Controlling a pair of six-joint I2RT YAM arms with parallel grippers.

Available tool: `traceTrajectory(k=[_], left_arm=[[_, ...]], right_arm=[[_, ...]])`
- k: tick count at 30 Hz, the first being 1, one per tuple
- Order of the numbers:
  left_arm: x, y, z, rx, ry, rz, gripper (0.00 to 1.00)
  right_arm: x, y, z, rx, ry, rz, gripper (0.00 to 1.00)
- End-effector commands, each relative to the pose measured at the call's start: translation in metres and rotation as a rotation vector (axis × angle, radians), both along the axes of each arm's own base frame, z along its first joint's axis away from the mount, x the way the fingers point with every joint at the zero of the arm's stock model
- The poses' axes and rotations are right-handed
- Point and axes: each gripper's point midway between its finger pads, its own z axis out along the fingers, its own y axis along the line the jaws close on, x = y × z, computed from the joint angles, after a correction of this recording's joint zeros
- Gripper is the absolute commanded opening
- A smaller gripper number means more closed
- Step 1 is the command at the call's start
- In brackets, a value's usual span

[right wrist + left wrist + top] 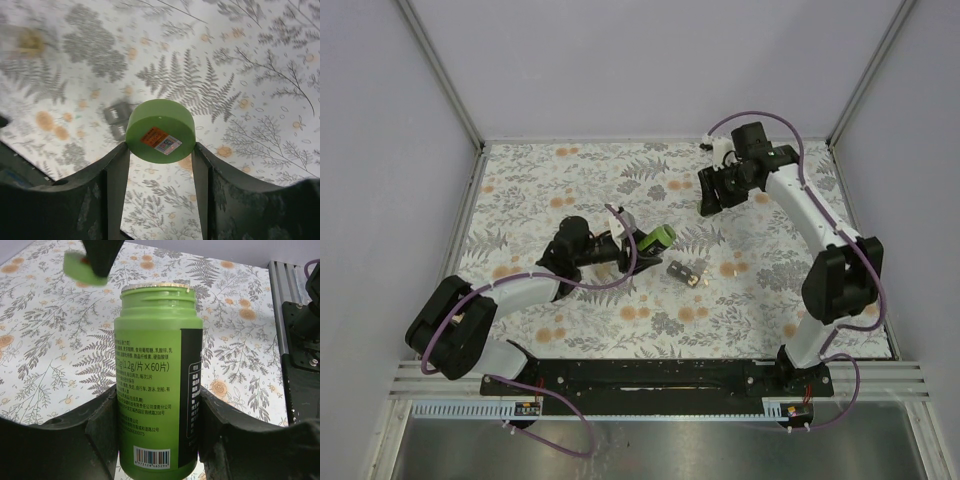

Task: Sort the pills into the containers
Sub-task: Screw the lid of the pill bottle onto the pill bottle.

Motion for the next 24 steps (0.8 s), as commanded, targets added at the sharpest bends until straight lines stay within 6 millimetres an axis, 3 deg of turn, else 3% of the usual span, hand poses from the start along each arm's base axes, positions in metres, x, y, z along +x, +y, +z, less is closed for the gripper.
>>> traceTrajectory(k=[1,7,13,24], left_arm=[[0.015,-0.002,0.031,-0.089,-0.033,0.030,0.00],[0.013,-0.004,0.033,-0.110,-0.045,0.016,0.00],[0.010,-0.006,0.034,-0.113,-0.038,-0.012,0.00],[0.009,-0.004,0.029,-0.085,-0.063,-0.012,0.00]], right_arm=[[-0.025,0.036,0.065,0.232,-0.083,0.133,0.29],[-0.062,0.057,0.098,0.376,-0.101,0.268,0.29],[-0.095,0.082,0.105,0.466,-0.037,0.395,0.29],[-0.112,0.094,0.106,0.523,0.048,0.475,0.29]])
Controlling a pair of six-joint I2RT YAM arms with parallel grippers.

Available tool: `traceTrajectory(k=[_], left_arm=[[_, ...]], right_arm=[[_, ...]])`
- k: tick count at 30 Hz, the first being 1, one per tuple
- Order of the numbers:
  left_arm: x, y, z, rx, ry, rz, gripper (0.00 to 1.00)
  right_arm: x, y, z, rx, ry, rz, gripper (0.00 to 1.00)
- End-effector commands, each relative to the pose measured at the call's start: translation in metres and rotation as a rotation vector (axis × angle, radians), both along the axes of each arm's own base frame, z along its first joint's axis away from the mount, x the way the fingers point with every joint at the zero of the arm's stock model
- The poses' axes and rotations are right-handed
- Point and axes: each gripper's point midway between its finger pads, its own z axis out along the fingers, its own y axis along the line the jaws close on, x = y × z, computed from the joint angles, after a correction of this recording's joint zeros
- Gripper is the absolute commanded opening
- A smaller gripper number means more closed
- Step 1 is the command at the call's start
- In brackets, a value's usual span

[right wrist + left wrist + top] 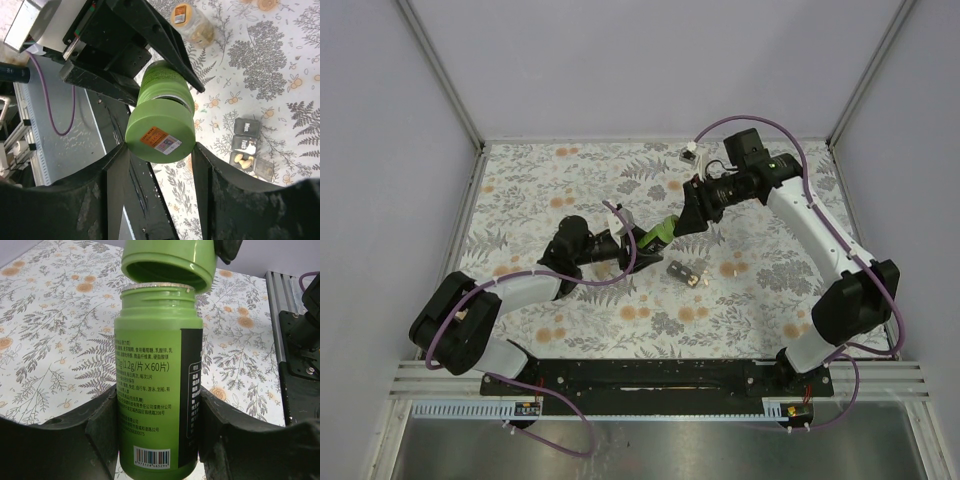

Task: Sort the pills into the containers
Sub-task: Screw the lid of the pill bottle onto the pill bottle.

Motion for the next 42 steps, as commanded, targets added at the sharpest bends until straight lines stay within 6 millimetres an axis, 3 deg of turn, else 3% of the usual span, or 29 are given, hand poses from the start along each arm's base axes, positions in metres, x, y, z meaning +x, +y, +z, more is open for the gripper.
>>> traceTrajectory(k=[1,15,42], left_arm=[[0.005,-0.003,0.026,-0.044,-0.098,-0.016,0.00],[0.000,-0.002,0.017,0.017,-0.156,-0.049,0.00],[-0.007,-0.002,0.026,-0.007,-0.164,-0.069,0.00]], right_arm=[[-0.010,0.007,0.012,0.047,0.011,0.072,0.29],[-0.015,0.011,0.002,0.023,0.108,0.130,0.29],[-0.010,0.007,-0.010,-0.030,0.094,0.119,0.28]])
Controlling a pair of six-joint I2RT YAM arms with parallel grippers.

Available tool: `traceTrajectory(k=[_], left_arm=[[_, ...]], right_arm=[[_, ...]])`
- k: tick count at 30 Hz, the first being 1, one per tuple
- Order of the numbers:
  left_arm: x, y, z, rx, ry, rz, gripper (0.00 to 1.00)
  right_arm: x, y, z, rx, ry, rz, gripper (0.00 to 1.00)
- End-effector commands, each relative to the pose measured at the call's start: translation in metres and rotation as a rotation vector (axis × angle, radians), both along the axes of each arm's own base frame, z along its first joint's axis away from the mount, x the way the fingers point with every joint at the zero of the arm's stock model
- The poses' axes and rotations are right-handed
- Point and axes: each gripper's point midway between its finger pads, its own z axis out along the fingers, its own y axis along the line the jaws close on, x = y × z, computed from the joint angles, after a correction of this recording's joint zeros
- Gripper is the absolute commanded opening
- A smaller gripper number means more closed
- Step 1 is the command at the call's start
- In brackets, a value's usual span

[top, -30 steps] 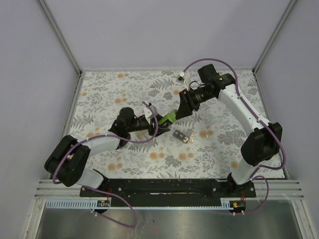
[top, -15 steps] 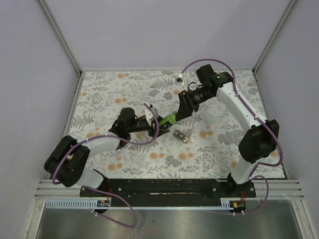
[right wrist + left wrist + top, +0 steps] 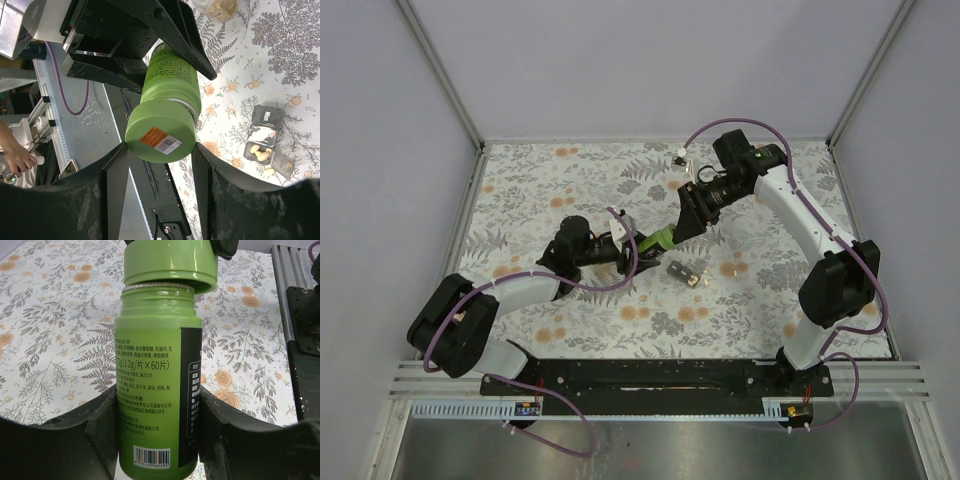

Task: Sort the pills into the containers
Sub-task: Screw the lid of the pill bottle onto the pill bottle.

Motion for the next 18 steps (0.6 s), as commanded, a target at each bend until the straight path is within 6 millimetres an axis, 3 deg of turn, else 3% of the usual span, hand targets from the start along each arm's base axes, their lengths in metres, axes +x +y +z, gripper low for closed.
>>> traceTrajectory(k=[1,18], left_arm=[[-0.0029,-0.0055,0.0372,-0.077,-0.102,-0.045,0.00],[-0.0129,-0.0084,0.0346,-0.093,-0.070,-0.096,0.00]], right_arm=[[0.0022,0.0035,0.0092,0.007,-0.047,0.016,0.28],[0.0063,0.0059,0.0033,0.008,-0.038,0.009,0.28]])
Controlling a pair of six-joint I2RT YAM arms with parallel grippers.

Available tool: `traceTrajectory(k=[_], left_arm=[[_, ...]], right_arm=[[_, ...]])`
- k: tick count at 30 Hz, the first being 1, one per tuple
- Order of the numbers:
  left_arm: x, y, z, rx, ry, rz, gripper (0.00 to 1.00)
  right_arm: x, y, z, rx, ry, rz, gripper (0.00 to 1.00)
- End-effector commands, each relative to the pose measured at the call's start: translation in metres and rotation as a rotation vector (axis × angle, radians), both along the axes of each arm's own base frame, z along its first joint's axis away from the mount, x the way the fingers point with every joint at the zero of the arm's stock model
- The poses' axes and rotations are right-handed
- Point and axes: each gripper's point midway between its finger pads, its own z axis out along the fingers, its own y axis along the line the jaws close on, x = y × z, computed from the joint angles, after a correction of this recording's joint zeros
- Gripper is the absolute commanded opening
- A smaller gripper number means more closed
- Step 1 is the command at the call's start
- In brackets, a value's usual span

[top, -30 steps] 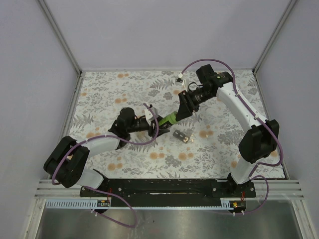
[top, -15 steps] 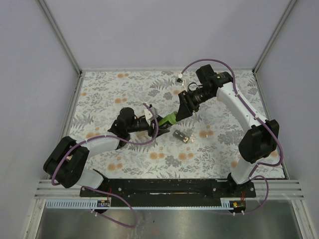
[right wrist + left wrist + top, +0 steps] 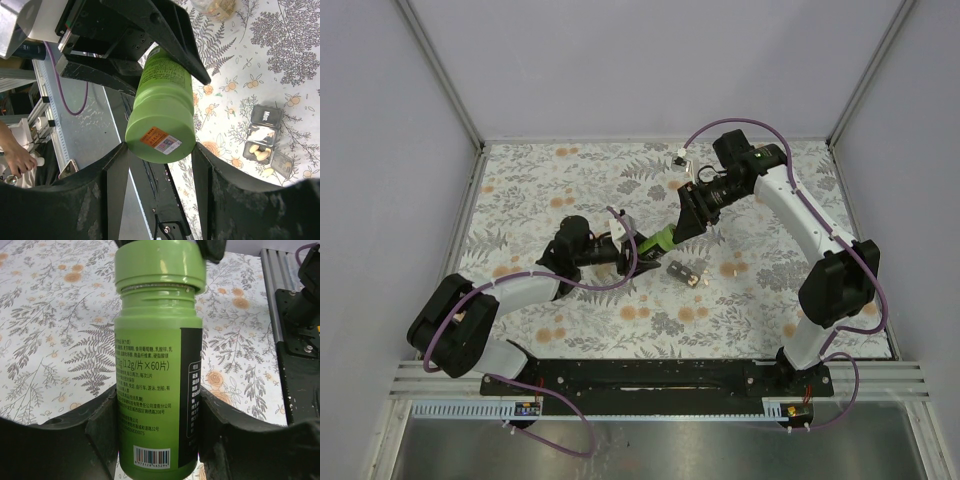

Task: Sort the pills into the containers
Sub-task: Screw the lid of the pill bottle onto the pill bottle.

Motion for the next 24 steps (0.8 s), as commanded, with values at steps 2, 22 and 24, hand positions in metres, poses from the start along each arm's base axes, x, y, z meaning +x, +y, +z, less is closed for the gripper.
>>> traceTrajectory(k=[2,22,24], left_arm=[[-0.008,-0.008,0.035,-0.087,-0.094,-0.079,0.00],[0.019,-0.002,0.031,-0.037,-0.155,0.068,0.00],[0.023,-0.003,0.028,-0.006,-0.186,0.094,0.00]], right_arm=[[0.007,0.007,0.004,0.018,-0.039,0.005,0.28],[-0.003,0.008,-0.007,0.012,0.072,0.002,0.28],[-0.002,0.009,-0.008,0.003,0.107,-0.021,0.28]])
